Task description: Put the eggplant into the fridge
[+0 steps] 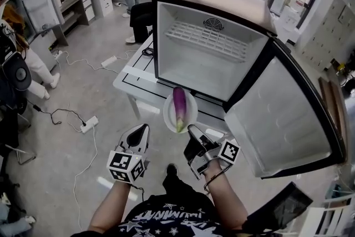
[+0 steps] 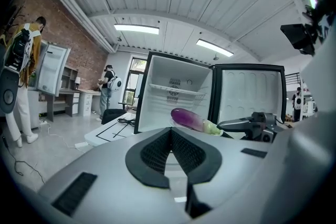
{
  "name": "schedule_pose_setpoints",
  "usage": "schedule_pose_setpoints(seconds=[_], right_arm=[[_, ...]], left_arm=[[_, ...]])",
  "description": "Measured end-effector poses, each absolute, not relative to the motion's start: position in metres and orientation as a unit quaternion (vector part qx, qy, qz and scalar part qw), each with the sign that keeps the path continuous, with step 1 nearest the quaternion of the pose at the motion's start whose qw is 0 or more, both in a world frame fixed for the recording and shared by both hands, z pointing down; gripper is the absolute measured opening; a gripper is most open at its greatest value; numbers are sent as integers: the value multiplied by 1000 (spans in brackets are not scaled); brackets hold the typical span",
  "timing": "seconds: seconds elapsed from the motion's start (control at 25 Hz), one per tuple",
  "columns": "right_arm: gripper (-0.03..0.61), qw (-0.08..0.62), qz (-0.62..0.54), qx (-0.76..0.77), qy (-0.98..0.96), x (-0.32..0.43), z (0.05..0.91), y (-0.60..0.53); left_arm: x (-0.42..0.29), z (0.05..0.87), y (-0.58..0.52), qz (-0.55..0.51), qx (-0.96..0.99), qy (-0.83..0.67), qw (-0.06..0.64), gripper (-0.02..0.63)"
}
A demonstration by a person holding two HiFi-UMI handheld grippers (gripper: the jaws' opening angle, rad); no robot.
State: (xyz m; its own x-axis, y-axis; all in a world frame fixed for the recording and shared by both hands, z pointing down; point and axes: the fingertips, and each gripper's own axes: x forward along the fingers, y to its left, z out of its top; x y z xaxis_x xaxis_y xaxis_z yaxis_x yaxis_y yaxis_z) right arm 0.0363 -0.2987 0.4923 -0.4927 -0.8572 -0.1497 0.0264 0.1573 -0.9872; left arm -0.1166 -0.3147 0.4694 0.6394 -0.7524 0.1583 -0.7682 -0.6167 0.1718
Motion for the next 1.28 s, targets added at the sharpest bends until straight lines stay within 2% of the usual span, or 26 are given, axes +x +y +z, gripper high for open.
schedule_pose_setpoints(seconds=[1.28], right_arm=[[26,381,-570,-307,659,74,496,-441]], left_arm=[[-63,464,-468,36,899,-425,96,9]])
